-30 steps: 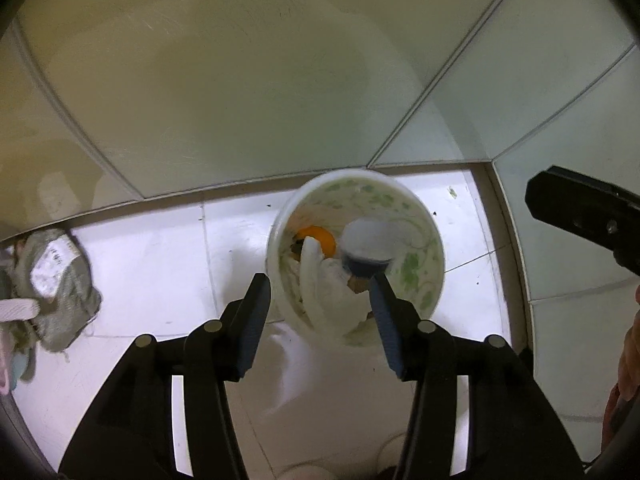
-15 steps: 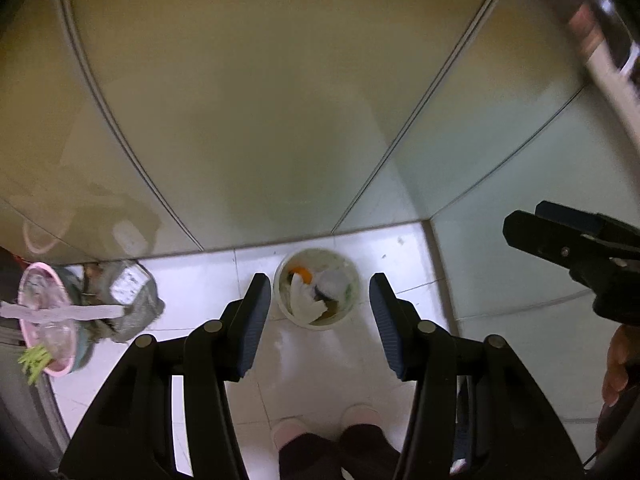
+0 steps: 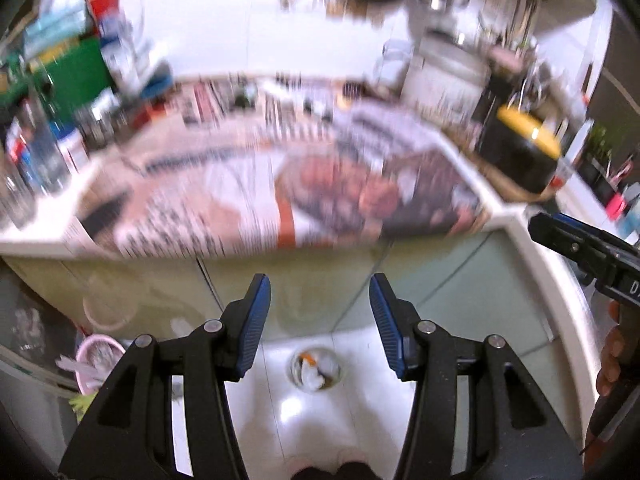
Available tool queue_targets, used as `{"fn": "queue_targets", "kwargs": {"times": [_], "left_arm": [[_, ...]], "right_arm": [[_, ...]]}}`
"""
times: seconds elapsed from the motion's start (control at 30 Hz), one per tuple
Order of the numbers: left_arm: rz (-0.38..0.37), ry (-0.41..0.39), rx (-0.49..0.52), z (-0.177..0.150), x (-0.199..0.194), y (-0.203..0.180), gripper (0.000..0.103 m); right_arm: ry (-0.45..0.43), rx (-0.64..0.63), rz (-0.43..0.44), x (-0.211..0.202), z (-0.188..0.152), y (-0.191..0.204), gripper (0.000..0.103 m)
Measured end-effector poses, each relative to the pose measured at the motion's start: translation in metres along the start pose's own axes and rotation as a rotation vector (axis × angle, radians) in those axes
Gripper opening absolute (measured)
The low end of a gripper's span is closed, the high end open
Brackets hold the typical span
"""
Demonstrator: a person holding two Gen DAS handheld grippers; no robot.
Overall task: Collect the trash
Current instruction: 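Raise both tools back up to the counter, then reach the right tool to the small dark bottle while the left tool reaches the green glass bottle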
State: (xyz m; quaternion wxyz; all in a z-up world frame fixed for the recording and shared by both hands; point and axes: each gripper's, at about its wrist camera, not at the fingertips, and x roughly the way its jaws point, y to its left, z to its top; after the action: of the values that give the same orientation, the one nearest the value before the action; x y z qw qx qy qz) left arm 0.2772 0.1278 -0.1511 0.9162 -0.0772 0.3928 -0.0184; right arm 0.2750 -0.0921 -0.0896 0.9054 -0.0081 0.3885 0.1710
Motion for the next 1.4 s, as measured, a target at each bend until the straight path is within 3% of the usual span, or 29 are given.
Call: {"fn": "queue_targets", "kwargs": {"times": [0.1, 0.2, 0.37, 0.53, 0.7, 0.87, 1.1, 1.4], "left_arm": [[0.002, -0.097, 0.010, 0.025, -0.046, -0.002, 0.051], [0.017, -0.196, 0.018, 0.043, -0.084, -0.005, 0.062], [0.020, -0.291, 0.037, 0.065, -0.109, -0.008, 0.087], [0.037, -0.364, 0.051, 0.086, -0.110, -0.013, 0.091], [0.073, -0.408, 0.039, 0.113, -0.086, -0.022, 0.094], [0.132, -0.433, 0.023, 0.155, -0.050, -0.037, 0.095], [0.197, -0.424, -0.057, 0.213, 0.007, -0.046, 0.095], [0.267, -0.349, -0.082, 0.253, 0.075, -0.021, 0.095]], "right_arm": [[-0.096, -0.032, -0.042, -0.039, 0.017, 0.011, 0.073], [-0.171, -0.048, -0.067, -0.063, 0.027, 0.025, 0.073], [-0.256, -0.059, -0.097, -0.082, 0.044, 0.034, 0.073], [-0.308, -0.085, -0.087, -0.080, 0.063, 0.030, 0.073], [-0.323, -0.095, -0.066, -0.059, 0.086, 0.012, 0.073], [-0.305, -0.114, -0.007, -0.022, 0.130, -0.020, 0.073], [-0.280, -0.182, 0.070, 0.020, 0.187, -0.052, 0.073], [-0.201, -0.179, 0.131, 0.091, 0.226, -0.066, 0.073]]}}
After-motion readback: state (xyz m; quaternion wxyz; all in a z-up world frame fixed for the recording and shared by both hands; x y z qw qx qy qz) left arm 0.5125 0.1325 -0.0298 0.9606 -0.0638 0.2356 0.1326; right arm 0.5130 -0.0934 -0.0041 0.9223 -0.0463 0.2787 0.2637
